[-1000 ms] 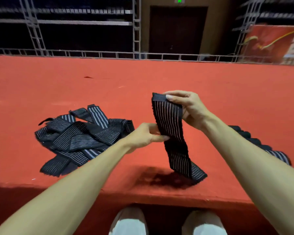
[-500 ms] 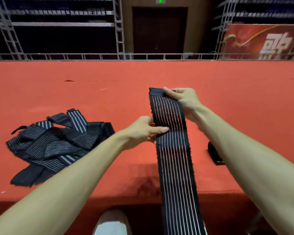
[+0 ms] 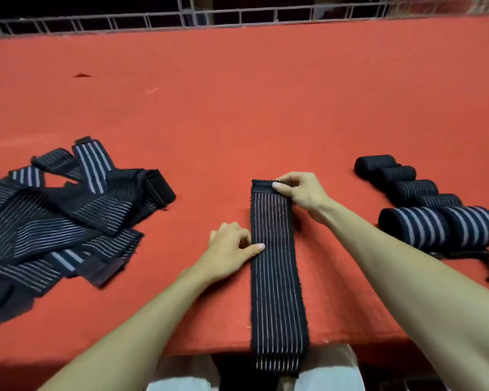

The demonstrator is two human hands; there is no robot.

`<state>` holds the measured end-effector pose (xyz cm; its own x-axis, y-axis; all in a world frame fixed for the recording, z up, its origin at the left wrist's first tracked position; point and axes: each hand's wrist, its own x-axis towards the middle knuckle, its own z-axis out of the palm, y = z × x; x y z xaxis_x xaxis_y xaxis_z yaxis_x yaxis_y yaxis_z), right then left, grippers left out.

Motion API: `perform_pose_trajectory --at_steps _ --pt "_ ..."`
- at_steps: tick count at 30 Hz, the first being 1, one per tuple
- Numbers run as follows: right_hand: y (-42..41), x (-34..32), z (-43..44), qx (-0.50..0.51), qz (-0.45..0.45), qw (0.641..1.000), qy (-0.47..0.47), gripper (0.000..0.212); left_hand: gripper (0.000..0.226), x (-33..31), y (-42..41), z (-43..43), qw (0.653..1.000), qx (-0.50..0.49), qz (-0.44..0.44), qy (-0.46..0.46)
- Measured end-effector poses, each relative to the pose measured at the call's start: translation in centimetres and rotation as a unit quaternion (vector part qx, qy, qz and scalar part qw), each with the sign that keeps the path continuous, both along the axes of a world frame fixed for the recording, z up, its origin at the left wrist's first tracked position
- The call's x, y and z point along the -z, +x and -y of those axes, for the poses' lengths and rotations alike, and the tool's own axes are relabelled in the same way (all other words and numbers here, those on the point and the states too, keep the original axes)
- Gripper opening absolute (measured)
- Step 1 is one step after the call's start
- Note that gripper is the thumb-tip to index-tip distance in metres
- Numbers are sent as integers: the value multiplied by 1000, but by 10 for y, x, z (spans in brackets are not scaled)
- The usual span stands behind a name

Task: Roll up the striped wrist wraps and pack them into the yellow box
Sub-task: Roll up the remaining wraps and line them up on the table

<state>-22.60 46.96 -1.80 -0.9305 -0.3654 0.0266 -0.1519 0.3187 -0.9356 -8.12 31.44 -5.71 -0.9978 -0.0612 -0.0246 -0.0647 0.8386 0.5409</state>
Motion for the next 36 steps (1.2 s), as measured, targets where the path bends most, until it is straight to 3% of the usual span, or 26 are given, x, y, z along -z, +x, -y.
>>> perform_pose_trajectory --at_steps 5,9,13,17,20,26,30,36 --pt "-7 32 20 11 -52 995 81 16 34 20 1 4 988 -29 -143 59" --pt "-3 43 21 54 -135 978 151 23 30 22 -2 7 982 -30 -166 88" --pt "5 36 27 92 -131 976 149 35 18 17 5 6 987 -14 -152 49" --pt "17 24 49 81 -185 966 161 19 22 2 25 37 987 9 -129 90" --pt "32 8 77 20 -223 962 155 10 23 -13 48 80 984 -36 -160 70" --pt "65 -20 154 -99 -193 969 118 5 21 -24 83 173 944 -231 -235 31" --pt "66 -15 204 -125 -176 966 145 7 15 -5 79 209 937 -257 -237 -2" --pt "60 15 251 -87 -151 973 149 31 20 14 71 216 919 -278 -271 74"
